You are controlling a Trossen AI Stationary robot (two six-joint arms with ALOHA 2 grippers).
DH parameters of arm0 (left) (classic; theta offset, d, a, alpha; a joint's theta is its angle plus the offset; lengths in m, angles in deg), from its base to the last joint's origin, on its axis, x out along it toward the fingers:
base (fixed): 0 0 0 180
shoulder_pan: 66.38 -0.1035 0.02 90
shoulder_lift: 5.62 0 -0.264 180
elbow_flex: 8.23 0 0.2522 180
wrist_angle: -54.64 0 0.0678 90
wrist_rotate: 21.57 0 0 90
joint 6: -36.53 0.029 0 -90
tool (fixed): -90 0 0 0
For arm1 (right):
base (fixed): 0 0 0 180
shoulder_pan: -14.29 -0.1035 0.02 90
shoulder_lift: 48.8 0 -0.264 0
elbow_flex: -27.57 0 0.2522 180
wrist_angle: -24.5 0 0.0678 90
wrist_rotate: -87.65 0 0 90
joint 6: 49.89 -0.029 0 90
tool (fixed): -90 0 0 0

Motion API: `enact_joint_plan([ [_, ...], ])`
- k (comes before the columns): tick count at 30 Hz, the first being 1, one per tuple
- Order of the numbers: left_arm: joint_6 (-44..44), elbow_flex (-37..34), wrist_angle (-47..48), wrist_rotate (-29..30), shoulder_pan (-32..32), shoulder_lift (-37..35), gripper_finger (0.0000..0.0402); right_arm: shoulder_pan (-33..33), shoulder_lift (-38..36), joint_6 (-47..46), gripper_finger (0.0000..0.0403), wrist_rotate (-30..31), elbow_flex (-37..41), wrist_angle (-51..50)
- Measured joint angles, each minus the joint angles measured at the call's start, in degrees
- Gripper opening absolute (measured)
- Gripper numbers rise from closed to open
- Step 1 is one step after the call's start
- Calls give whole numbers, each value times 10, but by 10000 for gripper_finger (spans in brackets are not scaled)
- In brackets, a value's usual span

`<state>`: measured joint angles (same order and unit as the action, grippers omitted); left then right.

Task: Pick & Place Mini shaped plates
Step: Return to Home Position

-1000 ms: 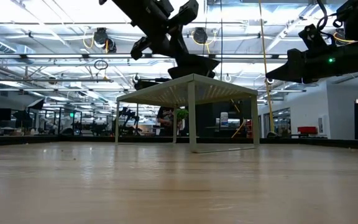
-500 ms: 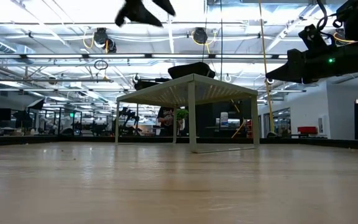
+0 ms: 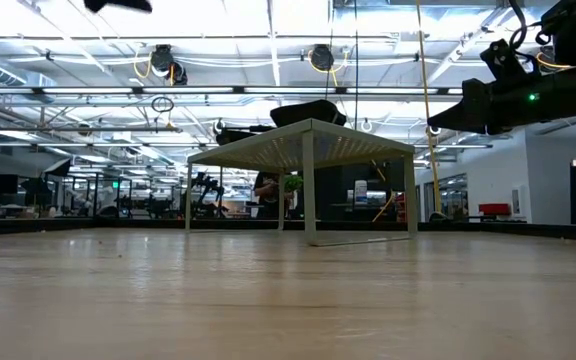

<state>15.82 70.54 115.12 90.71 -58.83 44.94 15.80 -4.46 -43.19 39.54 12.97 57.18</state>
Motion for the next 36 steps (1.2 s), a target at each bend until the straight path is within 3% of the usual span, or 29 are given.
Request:
enact_joint_plan([
  [4,-4,-123,-84,92,20,-40,262,0,0,0,4,0,0,0],
  [7,20,-238,-203,115,23,-77,256,0,0,0,4,0,0,0],
  [13,51,-449,-443,92,23,-181,252,0,0,0,4,0,0,0],
  [19,85,-589,-596,51,22,-313,265,0,0,0,4,0,0,0],
  [22,113,-630,-632,2,22,-357,268,0,0,0,4,0,0,0],
  [25,126,-642,-605,-25,23,-385,264,0,0,0,4,0,0,0],
  [36,176,-641,-564,-27,23,-397,246,0,0,0,4,0,0,0],
])
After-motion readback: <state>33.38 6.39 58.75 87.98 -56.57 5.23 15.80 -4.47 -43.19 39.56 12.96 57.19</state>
